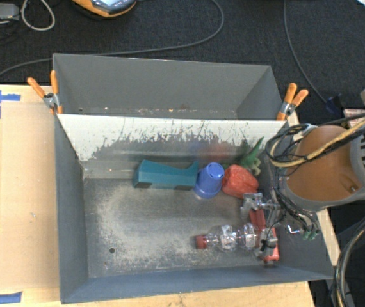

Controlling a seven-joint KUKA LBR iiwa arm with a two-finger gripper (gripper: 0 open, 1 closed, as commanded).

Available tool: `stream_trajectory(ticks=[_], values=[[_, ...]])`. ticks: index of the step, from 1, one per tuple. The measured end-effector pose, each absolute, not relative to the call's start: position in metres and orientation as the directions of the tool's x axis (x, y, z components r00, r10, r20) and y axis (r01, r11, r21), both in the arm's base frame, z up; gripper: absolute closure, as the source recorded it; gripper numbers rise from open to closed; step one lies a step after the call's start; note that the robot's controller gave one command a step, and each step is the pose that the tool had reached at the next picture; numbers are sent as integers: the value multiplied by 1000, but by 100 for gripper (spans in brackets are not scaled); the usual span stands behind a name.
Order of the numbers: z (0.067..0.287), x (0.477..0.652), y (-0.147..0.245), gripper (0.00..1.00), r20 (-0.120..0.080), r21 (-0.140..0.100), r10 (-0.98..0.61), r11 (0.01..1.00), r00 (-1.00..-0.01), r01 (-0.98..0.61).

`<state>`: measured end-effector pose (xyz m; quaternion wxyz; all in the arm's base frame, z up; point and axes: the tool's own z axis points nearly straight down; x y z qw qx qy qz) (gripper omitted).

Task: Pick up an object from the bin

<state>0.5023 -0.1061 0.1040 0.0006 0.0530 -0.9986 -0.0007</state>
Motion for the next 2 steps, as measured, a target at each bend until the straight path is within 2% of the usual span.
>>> stream_trajectory(ticks=[1,2], values=[[76,506,-95,0,7,7,-345,939,-939,-345],[69,508,-94,0,7,7,-305,952,-952,-305]])
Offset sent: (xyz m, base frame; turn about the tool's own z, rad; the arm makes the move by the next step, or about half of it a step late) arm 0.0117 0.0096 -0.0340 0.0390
